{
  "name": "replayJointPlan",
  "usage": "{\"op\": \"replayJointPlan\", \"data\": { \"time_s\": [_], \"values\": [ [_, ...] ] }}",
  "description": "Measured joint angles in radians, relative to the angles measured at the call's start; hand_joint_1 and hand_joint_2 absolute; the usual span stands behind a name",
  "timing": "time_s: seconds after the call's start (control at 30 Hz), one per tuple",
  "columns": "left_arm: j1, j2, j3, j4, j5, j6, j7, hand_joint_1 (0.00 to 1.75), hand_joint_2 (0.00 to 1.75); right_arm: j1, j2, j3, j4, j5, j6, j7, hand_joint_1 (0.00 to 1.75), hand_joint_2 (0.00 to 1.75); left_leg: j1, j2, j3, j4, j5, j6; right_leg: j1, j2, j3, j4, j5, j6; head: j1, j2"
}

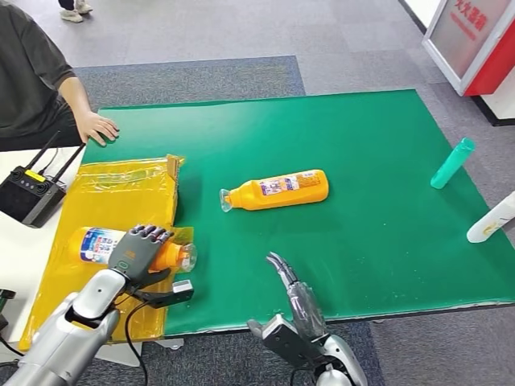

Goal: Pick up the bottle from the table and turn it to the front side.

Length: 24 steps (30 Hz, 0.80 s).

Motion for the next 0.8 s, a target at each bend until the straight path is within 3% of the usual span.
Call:
{"op": "replayJointPlan", "data": {
  "time_s": [0.27,0.43,0.57,0.63,0.7,0.77,0.8],
  "values": [
    [-0.016,-0.036,-0.012,0.031,0.059,0.001,0.007,0.00,1.75,0.009,-0.007,0.000,-0.001,-0.002,-0.014,0.004,0.00,1.75,0.000,0.000,0.000,0.000,0.000,0.000,0.000,0.000,0.000,0.000,0.000,0.000,0.000,0.000],
    [0.031,-0.077,0.002,0.003,0.134,0.030,0.004,0.00,1.75,0.040,-0.020,-0.002,-0.017,-0.008,-0.030,0.006,0.00,1.75,0.000,0.000,0.000,0.000,-0.001,0.000,0.000,0.000,0.001,0.000,0.000,0.000,0.000,0.000],
    [0.120,-0.123,0.032,-0.068,0.221,0.099,-0.037,0.00,0.00,0.077,-0.036,-0.008,-0.039,-0.025,-0.047,0.001,0.00,1.75,-0.001,0.000,0.000,0.000,-0.002,0.001,-0.001,0.000,0.000,0.000,-0.001,0.000,0.000,0.000],
    [0.176,-0.150,0.057,-0.116,0.342,0.127,-0.116,0.00,0.00,0.097,-0.046,-0.016,-0.054,-0.044,-0.051,-0.014,0.00,1.75,-0.001,0.000,0.000,0.000,-0.002,0.001,-0.001,0.000,0.000,0.000,-0.001,0.001,0.000,0.000],
    [0.235,-0.181,0.084,-0.167,0.525,0.128,-0.234,0.00,0.87,0.115,-0.059,-0.026,-0.069,-0.072,-0.049,-0.039,0.00,1.75,-0.001,0.000,0.000,0.000,-0.003,0.001,-0.002,0.000,0.000,-0.001,-0.001,0.001,0.000,0.000],
    [0.289,-0.213,0.112,-0.212,0.783,0.063,-0.371,0.00,1.75,0.132,-0.072,-0.038,-0.083,-0.108,-0.039,-0.070,0.00,1.75,-0.001,0.000,0.000,0.000,-0.004,0.001,-0.002,0.000,0.000,-0.001,-0.001,0.001,0.000,0.000],
    [0.312,-0.231,0.127,-0.231,0.939,-0.006,-0.436,0.00,1.31,0.140,-0.078,-0.045,-0.090,-0.128,-0.031,-0.086,0.00,1.75,-0.001,0.000,0.000,0.000,-0.004,0.001,-0.002,0.000,0.000,-0.001,-0.001,0.001,0.000,0.000]
  ]
}}
